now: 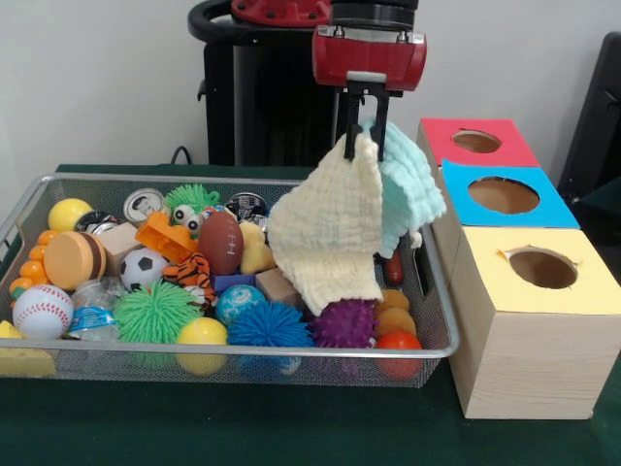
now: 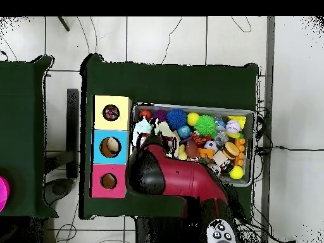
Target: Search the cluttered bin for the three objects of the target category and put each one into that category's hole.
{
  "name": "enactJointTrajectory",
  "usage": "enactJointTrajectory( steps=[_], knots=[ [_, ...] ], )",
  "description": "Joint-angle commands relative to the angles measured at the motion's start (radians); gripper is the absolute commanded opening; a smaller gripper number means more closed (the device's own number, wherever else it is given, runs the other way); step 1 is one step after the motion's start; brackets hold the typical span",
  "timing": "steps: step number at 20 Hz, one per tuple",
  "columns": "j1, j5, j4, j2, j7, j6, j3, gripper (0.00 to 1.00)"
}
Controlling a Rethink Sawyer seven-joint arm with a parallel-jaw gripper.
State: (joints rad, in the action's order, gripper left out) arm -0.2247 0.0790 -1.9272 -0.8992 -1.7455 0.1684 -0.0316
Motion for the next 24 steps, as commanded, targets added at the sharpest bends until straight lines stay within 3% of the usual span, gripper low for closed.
enactJointTrajectory(
  steps=[1,4,7,11,24],
  knots=[
    [-0.035,-0.06,-0.096,0.002,-0.227,-0.081,-0.133,0.0],
    [-0.039,-0.065,-0.101,0.003,-0.236,-0.109,-0.139,0.0],
    [-0.079,-0.068,-0.114,0.008,-0.243,-0.163,-0.21,0.0],
    [-0.098,-0.068,-0.119,0.015,-0.241,-0.18,-0.248,0.0],
    [-0.065,-0.066,-0.107,0.025,-0.21,-0.187,-0.215,0.0]
  ],
)
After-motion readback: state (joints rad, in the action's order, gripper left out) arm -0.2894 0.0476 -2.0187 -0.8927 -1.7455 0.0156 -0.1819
